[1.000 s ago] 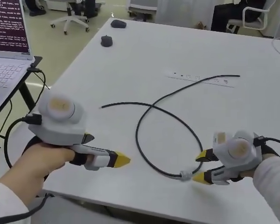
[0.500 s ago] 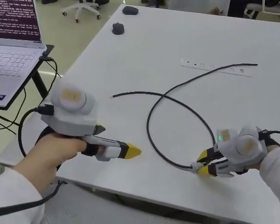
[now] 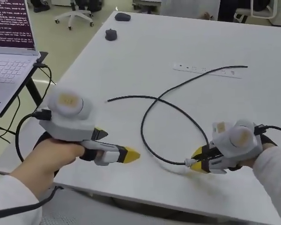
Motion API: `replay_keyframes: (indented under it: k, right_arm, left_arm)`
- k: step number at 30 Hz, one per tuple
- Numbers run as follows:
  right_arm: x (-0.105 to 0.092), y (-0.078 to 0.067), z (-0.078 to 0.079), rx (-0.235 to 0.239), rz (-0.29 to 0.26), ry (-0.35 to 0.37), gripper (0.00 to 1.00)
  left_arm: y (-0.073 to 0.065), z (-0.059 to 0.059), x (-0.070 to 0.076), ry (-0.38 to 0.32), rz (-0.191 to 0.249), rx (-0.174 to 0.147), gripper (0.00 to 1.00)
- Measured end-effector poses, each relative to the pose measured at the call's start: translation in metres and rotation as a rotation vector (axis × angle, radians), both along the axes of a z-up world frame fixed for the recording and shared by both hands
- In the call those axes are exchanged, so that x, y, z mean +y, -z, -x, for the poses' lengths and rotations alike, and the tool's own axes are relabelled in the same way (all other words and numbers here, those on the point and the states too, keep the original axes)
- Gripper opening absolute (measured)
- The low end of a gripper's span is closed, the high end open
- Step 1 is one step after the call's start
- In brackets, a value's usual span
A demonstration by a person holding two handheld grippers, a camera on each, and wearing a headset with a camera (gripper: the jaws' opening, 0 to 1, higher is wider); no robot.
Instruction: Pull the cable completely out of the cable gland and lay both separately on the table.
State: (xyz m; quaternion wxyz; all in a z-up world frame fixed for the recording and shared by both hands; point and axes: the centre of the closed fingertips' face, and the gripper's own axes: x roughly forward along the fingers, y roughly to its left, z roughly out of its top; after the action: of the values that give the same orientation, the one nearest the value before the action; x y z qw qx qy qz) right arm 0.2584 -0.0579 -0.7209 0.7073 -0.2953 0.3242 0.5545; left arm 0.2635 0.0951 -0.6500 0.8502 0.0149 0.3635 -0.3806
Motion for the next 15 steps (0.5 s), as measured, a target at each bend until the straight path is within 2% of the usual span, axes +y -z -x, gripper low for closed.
replay_keyframes:
  k: [3, 5, 6, 9, 12, 15]
  right_arm:
    - [0.005, -0.013, 0.001, -0.018, -0.020, 0.021, 0.11]
    - [0.009, -0.021, 0.004, -0.014, -0.034, 0.034, 0.11]
    - [0.012, -0.025, 0.008, 0.011, -0.050, 0.045, 0.11]
    - [0.017, -0.034, 0.013, 0.025, -0.070, 0.065, 0.11]
    - [0.019, -0.046, 0.019, 0.007, -0.061, 0.071, 0.11]
    - [0.025, -0.063, 0.026, 0.013, -0.071, 0.078, 0.10]
  left_arm:
    - [-0.007, 0.001, -0.006, 0.022, 0.026, -0.020, 0.67]
    - [-0.013, 0.008, -0.017, 0.102, 0.057, -0.039, 0.67]
    - [-0.017, 0.012, -0.024, 0.137, 0.088, -0.039, 0.66]
    - [-0.027, 0.017, -0.035, 0.154, 0.153, -0.032, 0.65]
    - [-0.039, 0.021, -0.043, 0.195, 0.169, -0.051, 0.63]
    - [-0.052, 0.024, -0.052, 0.241, 0.181, -0.070, 0.58]
